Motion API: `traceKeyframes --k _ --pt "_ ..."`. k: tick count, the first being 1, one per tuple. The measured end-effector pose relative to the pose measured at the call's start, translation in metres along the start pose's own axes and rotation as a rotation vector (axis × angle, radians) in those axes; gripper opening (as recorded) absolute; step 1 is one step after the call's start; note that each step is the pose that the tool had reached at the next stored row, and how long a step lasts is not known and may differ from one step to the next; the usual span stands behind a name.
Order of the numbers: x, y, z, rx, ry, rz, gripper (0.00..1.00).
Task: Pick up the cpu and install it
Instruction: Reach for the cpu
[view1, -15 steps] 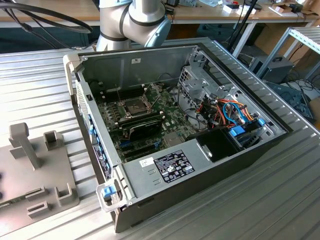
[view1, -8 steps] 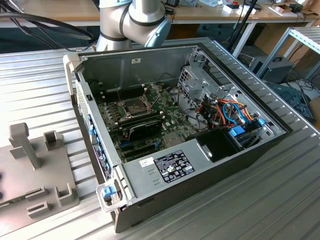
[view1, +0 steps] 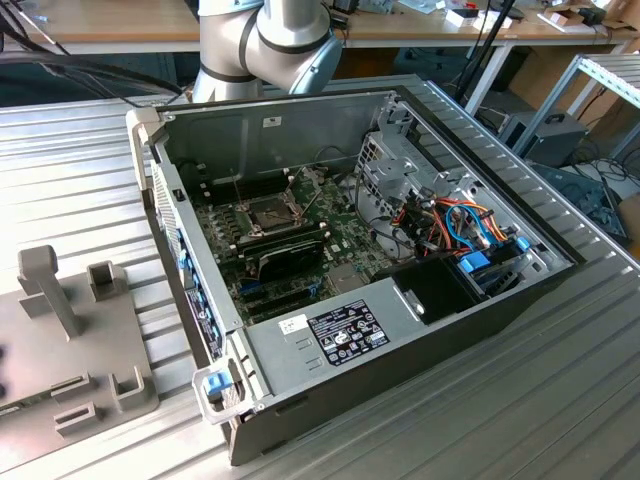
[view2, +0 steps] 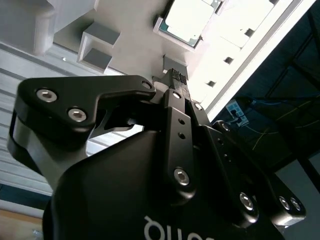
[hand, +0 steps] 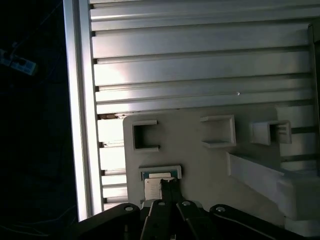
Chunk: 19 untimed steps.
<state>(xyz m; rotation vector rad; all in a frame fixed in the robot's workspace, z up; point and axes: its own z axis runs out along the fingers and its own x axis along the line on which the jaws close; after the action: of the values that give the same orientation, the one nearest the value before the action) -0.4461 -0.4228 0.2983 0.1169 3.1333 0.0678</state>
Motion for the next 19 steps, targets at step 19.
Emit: traceKeyframes --k 19 --pt "0.0052 -0.0216 0.0141 0.0010 0.0044 0.000 0.11"
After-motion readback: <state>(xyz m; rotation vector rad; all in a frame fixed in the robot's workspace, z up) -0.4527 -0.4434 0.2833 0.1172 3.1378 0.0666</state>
